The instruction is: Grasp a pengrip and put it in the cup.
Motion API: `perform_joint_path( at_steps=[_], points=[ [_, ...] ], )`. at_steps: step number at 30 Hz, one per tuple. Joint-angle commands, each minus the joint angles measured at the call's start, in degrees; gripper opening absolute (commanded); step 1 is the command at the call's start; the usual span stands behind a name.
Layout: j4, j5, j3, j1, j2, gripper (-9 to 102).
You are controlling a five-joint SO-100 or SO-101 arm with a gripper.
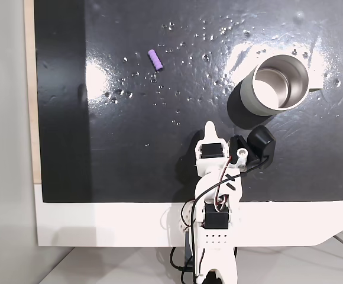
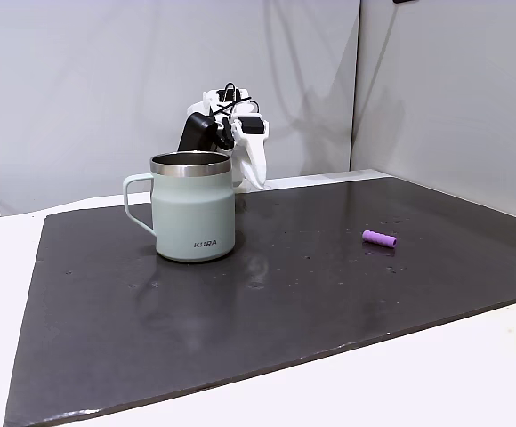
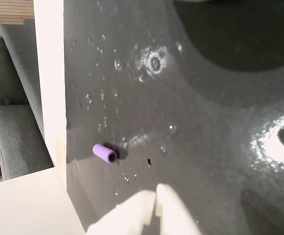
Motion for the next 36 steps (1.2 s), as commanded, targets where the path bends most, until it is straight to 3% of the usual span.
perform_joint_path(
  at_steps=[1,10,15,22,36],
  points=[
    [-2.02,1.32,-0.26,0.26,0.62,0],
    [-1.85,0.88,-0.44,0.18,0.62,0],
    [1.76,-2.2,-8.88,-2.46,-0.26,0],
    [11.95,-7.65,-38.32,-9.93,-22.68,0],
    [34.54,-37.44,-96.77,-12.22,-69.43,3]
  ],
)
